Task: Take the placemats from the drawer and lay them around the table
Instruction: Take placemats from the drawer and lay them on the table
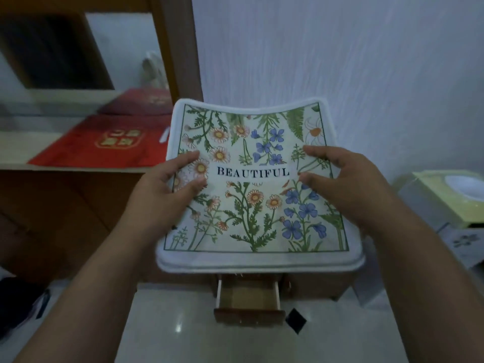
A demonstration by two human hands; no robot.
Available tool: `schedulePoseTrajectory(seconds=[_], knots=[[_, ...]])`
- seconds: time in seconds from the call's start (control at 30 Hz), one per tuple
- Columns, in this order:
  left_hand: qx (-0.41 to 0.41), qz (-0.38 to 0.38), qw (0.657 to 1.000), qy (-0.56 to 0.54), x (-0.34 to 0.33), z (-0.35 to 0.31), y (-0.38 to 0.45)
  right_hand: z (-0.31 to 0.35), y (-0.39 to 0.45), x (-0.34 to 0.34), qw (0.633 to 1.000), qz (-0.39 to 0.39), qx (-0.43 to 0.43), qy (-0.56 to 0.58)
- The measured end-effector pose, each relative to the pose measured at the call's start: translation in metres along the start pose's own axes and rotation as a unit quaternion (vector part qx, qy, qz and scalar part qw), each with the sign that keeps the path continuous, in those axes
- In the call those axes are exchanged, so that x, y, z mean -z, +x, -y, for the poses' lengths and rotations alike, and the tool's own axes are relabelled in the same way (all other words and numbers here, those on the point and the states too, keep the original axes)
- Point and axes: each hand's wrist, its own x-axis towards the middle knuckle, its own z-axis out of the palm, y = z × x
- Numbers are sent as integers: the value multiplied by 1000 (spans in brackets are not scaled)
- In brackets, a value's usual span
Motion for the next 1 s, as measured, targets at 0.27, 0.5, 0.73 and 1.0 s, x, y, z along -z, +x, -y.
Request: schedulePoseTrajectory(seconds=[0.27,0.5,0.73,1.0], knots=[[-13,4,1000,11,42,-50,-4,37,-6,1,999,-22,35,22],[-28,-21,999,30,36,-54,-4,38,5,9,998,-18,62,0],[-17,-105,993,55,4,-45,-34,17,26,20,995,48,91,-15],[37,-239,965,101,-38,-31,-112,-7,31,14,971,163,170,-30]])
